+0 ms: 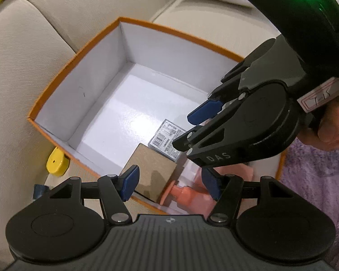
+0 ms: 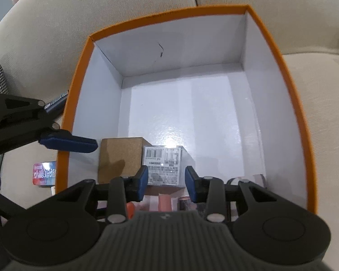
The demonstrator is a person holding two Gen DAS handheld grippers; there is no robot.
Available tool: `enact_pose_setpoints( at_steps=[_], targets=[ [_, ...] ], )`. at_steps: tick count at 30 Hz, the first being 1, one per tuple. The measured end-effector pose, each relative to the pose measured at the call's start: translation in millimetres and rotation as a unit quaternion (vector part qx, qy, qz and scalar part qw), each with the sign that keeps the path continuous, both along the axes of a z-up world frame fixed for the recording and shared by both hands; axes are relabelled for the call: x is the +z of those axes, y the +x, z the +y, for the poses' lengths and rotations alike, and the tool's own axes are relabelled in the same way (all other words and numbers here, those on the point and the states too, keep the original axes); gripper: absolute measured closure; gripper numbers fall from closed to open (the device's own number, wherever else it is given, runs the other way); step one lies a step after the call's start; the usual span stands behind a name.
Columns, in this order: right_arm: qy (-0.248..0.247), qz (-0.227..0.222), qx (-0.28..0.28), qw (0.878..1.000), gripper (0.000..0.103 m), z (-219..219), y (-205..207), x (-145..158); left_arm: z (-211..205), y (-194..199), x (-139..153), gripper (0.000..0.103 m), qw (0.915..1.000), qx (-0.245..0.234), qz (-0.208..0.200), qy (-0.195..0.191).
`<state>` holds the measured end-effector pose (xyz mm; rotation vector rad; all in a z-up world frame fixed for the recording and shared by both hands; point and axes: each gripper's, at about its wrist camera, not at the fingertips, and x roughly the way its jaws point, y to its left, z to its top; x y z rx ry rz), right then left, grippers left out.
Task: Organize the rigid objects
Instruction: 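Move both grippers out of the box toward the tin and white tube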
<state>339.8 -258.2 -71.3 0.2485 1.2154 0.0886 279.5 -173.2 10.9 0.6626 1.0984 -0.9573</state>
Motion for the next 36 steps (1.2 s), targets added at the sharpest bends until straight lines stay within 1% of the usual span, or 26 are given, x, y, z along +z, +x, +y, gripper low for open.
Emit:
enact_pose_setpoints(
  at_steps=[3, 5, 9, 10, 11, 14, 16, 18, 21, 22, 24, 27, 29, 30, 33, 34, 36],
  targets=[
    [-0.01, -0.016, 0.003, 1.0, 0.065, 5, -10, 14, 12, -10, 12, 0.029, 0.9994, 0.025, -0.005, -0.024],
    [-0.011, -0.028, 0.003, 1.0, 0.064, 7, -18, 23, 23, -18, 21, 0.029, 0.9975, 0.053, -0.008, -0.046],
    [-0.008, -0.056, 0.002, 0.998, 0.06, 15, -33, 43, 53, -36, 36, 0.029, 0.9901, 0.111, -0.015, -0.085],
    [-0.011, -0.065, 0.006, 0.998, 0.06, 18, -37, 50, 60, -40, 38, 0.03, 0.9878, 0.125, -0.018, -0.091],
    [-0.012, -0.077, 0.011, 0.997, 0.06, 22, -41, 56, 70, -44, 41, 0.033, 0.9849, 0.14, -0.023, -0.098],
    [-0.004, -0.114, 0.024, 0.993, 0.06, 33, -53, 70, 101, -56, 45, 0.033, 0.9733, 0.194, -0.031, -0.119],
    [0.004, -0.135, 0.037, 0.99, 0.06, 44, -59, 78, 120, -60, 44, 0.036, 0.962, 0.239, -0.028, -0.129],
    [0.008, -0.149, 0.055, 0.987, 0.06, 61, -63, 84, 143, -68, 43, 0.038, 0.9488, 0.282, -0.025, -0.14],
    [0.02, -0.154, 0.084, 0.984, 0.059, 84, -67, 86, 169, -76, 38, 0.04, 0.932, 0.331, -0.02, -0.145],
    [0.018, -0.151, 0.095, 0.984, 0.058, 95, -69, 84, 176, -78, 36, 0.04, 0.9282, 0.342, -0.017, -0.146],
    [0.009, -0.145, 0.122, 0.982, 0.058, 114, -70, 79, 190, -82, 30, 0.045, 0.9211, 0.363, -0.008, -0.14],
    [-0.009, -0.121, 0.176, 0.977, 0.058, 146, -70, 65, 201, -84, 20, 0.047, 0.9179, 0.379, -0.012, -0.117],
    [-0.02, -0.104, 0.214, 0.971, 0.058, 165, -68, 54, 205, -85, 13, 0.05, 0.9167, 0.385, -0.008, -0.107],
    [-0.031, -0.099, 0.234, 0.967, 0.058, 173, -69, 50, 209, -85, 10, 0.051, 0.9168, 0.386, -0.004, -0.103],
    [-0.082, -0.086, 0.29, 0.95, 0.058, 197, -62, 31, 212, -86, -3, 0.052, 0.9196, 0.384, -0.003, -0.084],
    [-0.093, -0.079, 0.304, 0.945, 0.058, 202, -59, 25, 213, -87, -6, 0.052, 0.9194, 0.385, -0.002, -0.082],
    [-0.114, -0.065, 0.336, 0.933, 0.058, 211, -52, 12, 217, -82, -14, 0.052, 0.9155, 0.394, 0.004, -0.08]
  ],
)
